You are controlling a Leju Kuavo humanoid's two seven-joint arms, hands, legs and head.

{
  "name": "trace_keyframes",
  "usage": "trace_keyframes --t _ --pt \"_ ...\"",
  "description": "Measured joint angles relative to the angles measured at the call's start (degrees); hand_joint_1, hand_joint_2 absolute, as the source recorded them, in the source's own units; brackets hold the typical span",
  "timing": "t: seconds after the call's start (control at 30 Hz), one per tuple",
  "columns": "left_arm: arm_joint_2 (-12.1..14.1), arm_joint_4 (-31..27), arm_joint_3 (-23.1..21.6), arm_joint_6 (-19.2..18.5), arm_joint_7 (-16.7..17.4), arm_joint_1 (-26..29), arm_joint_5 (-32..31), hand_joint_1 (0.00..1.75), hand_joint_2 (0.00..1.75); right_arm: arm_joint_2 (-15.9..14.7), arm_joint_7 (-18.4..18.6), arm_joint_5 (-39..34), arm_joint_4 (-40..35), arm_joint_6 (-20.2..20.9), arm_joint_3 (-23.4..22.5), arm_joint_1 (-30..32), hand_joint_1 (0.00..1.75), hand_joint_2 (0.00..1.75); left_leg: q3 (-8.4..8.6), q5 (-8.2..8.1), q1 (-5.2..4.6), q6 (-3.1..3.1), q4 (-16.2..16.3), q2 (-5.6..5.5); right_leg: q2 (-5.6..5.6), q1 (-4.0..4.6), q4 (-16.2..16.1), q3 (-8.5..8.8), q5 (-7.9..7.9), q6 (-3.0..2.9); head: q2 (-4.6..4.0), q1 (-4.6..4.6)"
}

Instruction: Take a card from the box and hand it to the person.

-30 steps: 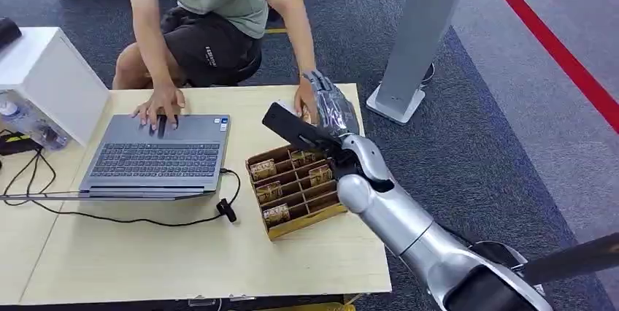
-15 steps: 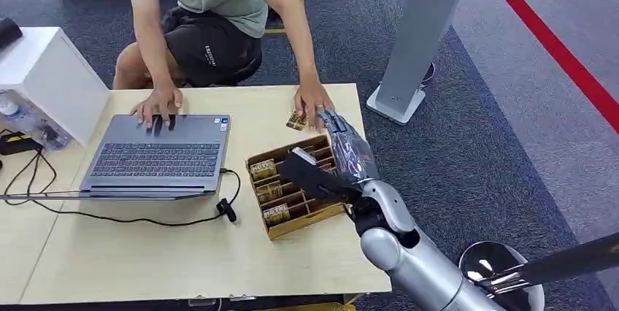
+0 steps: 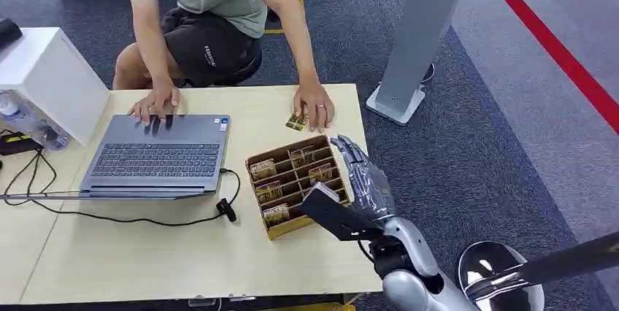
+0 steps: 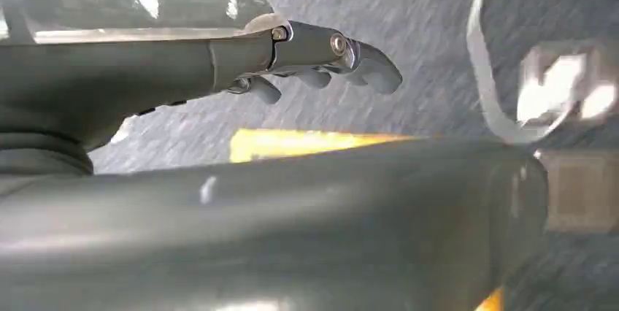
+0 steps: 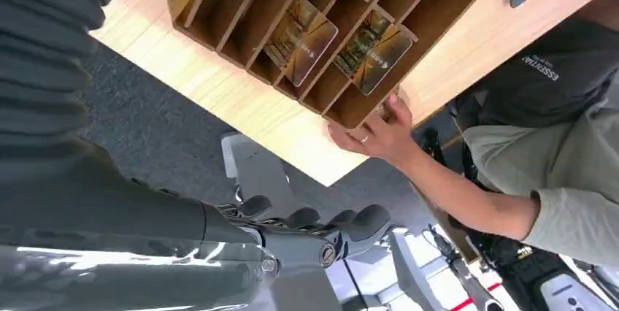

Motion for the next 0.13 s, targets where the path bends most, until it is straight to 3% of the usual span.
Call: trace_keyframes --t 0.13 --pt "-0.02 0.00 -0.48 -1.22 1.66 -0.10 0.57 0.00 0.00 -0.44 -0.04 0.37 -0.94 0.04 -0.74 1.09 0.00 1.75 0.00 0.00 0.00 0.00 0.00 0.01 0.01 0.00 0.00 0.00 0.00 0.00 0.00 -0.09"
